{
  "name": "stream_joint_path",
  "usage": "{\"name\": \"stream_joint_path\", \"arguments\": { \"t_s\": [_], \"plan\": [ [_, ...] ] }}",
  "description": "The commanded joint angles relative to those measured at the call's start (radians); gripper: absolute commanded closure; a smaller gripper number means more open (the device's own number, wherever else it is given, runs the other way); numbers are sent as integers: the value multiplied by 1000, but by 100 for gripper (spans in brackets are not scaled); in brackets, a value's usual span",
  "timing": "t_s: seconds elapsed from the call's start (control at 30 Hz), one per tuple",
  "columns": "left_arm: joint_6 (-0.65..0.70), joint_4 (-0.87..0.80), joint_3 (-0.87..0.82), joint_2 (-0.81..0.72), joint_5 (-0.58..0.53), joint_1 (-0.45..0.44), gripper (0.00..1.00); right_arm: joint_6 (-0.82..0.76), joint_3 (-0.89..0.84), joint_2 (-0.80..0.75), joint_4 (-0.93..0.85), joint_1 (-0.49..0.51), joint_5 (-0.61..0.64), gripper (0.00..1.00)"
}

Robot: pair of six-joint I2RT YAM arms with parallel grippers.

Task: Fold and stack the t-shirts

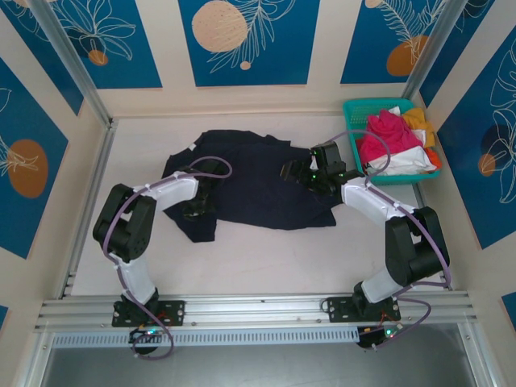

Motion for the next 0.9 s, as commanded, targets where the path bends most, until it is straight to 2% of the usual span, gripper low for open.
{"name": "stream_joint_path", "arguments": {
  "t_s": [0.0,0.07,0.23,0.37,0.53,0.73,0.87],
  "plan": [
    [-3,8,0,19,19,-5,66,13,11,1,15,-1,-16,7],
    [-5,12,-3,25,19,-5,67,13,10,-1,15,1,-18,7],
    [-18,-1,-14,18,3,-4,89,13,4,-7,15,1,-13,7],
    [-46,-28,-49,-59,-40,-5,100,12,-2,-7,15,1,-9,7],
    [-129,-92,-123,-214,-121,-4,100,18,-3,7,22,1,-14,7],
    [-305,-165,-276,-419,-206,8,100,19,17,43,33,6,-31,7],
    [-397,-186,-378,-549,-207,26,100,16,39,70,33,10,-44,7]
  ]
}}
